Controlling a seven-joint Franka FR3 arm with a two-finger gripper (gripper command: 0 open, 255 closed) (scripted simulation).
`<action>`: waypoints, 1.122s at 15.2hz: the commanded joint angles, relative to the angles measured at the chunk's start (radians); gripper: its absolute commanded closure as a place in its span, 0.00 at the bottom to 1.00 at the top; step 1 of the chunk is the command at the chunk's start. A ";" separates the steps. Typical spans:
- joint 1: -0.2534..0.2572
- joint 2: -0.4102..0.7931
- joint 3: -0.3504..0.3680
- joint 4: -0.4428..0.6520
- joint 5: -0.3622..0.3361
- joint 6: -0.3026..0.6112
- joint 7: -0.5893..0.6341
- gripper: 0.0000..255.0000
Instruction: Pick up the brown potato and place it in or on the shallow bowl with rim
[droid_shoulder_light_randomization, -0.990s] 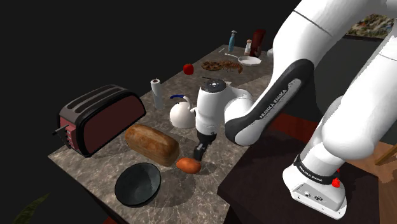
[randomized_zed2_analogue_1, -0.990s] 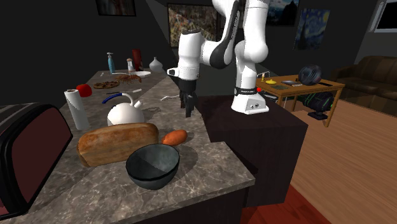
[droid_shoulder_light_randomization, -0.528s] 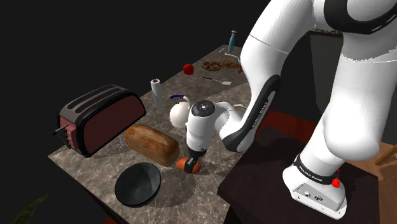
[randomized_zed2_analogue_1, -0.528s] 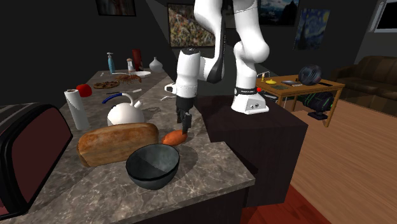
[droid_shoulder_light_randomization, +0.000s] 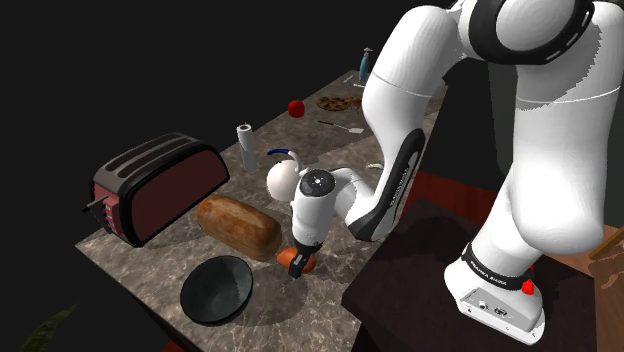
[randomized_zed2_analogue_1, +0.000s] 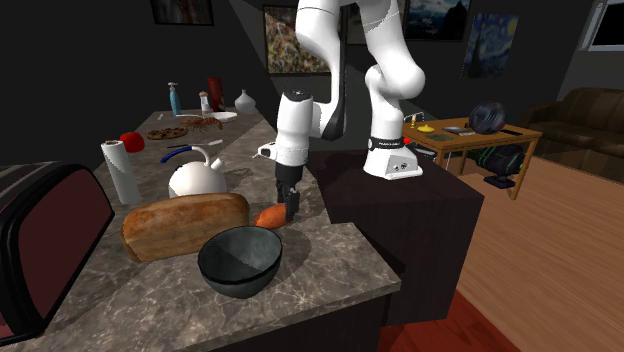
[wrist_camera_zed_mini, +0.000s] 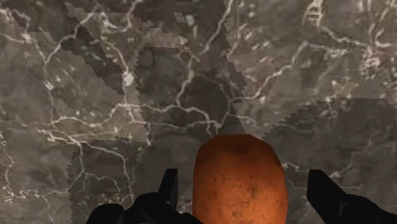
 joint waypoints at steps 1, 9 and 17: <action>0.002 0.002 -0.003 0.002 -0.004 0.001 0.003 0.00; 0.002 0.003 -0.003 0.002 -0.003 0.001 0.003 1.00; -0.025 -0.030 0.033 -0.014 0.044 -0.015 -0.039 1.00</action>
